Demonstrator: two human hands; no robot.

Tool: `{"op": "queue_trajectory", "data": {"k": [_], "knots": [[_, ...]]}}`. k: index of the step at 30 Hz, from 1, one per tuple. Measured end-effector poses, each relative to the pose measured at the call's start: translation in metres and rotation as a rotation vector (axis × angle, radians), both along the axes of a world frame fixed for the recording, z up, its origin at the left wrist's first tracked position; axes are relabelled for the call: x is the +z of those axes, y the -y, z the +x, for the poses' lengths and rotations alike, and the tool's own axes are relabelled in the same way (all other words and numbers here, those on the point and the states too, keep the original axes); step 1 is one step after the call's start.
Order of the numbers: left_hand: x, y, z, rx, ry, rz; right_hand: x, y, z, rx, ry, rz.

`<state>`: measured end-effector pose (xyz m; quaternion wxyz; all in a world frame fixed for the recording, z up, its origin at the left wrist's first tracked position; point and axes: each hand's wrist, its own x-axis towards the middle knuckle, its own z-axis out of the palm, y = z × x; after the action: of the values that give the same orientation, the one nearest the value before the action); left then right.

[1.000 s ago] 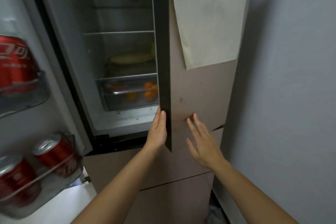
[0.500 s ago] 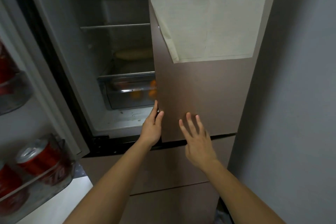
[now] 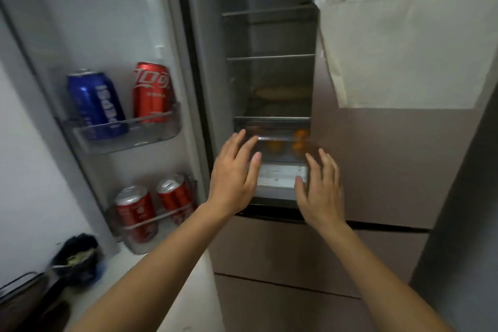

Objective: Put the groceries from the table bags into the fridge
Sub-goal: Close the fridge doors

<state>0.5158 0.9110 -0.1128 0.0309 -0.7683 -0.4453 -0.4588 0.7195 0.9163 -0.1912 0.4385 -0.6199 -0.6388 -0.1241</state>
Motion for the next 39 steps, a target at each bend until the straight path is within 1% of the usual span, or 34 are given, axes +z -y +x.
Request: {"op": "queue_trajectory", "data": {"k": [3,6,8,9,11,13,15,16,17,18,19,20,22,23,25,26,28,30,32,33,36,38,39], "knots": [[0.024,0.030,-0.055,0.095,-0.010,0.242,0.027,-0.011,-0.064,0.173,-0.031,0.101],[0.037,0.051,-0.113,0.204,0.011,0.480,0.041,-0.008,-0.135,0.375,-0.046,0.127],[0.035,0.061,-0.151,0.319,0.075,0.563,0.042,0.001,-0.180,0.518,-0.023,0.133],[0.032,0.064,-0.167,0.380,0.143,0.544,0.041,0.006,-0.200,0.574,0.000,0.145],[0.024,0.065,-0.196,0.495,0.331,0.391,0.033,0.017,-0.232,0.663,0.058,0.160],[0.014,0.063,-0.219,0.544,0.560,0.116,0.020,0.027,-0.254,0.724,0.111,0.071],[0.003,0.056,-0.231,0.427,0.788,-0.217,0.004,0.032,-0.263,0.729,0.179,-0.061],[-0.003,0.054,-0.233,0.359,0.841,-0.351,-0.004,0.033,-0.265,0.715,0.227,-0.089],[-0.010,0.053,-0.232,0.324,0.824,-0.408,-0.009,0.034,-0.265,0.701,0.257,-0.092],[-0.018,0.053,-0.230,0.341,0.784,-0.386,-0.012,0.035,-0.264,0.696,0.248,-0.091],[-0.024,0.051,-0.229,0.388,0.764,-0.311,-0.012,0.036,-0.263,0.690,0.212,-0.093],[-0.027,0.052,-0.229,0.427,0.793,-0.240,-0.011,0.037,-0.261,0.682,0.171,-0.092],[-0.023,0.054,-0.230,0.444,0.899,-0.192,-0.012,0.039,-0.255,0.654,0.157,-0.073],[-0.020,0.055,-0.232,0.474,0.924,-0.178,-0.014,0.040,-0.250,0.644,0.165,-0.058],[-0.012,0.056,-0.233,0.588,0.877,-0.090,-0.019,0.041,-0.236,0.640,0.138,-0.017],[-0.010,0.055,-0.233,0.608,0.850,-0.043,-0.022,0.041,-0.228,0.635,0.121,-0.006],[-0.003,0.053,-0.229,0.539,0.846,-0.046,-0.026,0.041,-0.211,0.620,0.112,-0.030],[0.001,0.050,-0.222,0.430,0.857,-0.101,-0.030,0.039,-0.192,0.608,0.104,-0.089],[0.003,0.049,-0.208,0.361,0.829,-0.137,-0.034,0.038,-0.171,0.599,0.083,-0.101],[0.002,0.051,-0.197,0.349,0.804,-0.118,-0.036,0.038,-0.160,0.594,0.059,-0.082],[-0.005,0.064,-0.162,0.379,0.721,0.039,-0.046,0.042,-0.132,0.556,-0.085,-0.056],[-0.013,0.070,-0.142,0.369,0.688,0.059,-0.052,0.046,-0.115,0.490,-0.157,-0.076],[-0.016,0.072,-0.133,0.354,0.662,0.067,-0.054,0.048,-0.106,0.457,-0.163,-0.094]]}}
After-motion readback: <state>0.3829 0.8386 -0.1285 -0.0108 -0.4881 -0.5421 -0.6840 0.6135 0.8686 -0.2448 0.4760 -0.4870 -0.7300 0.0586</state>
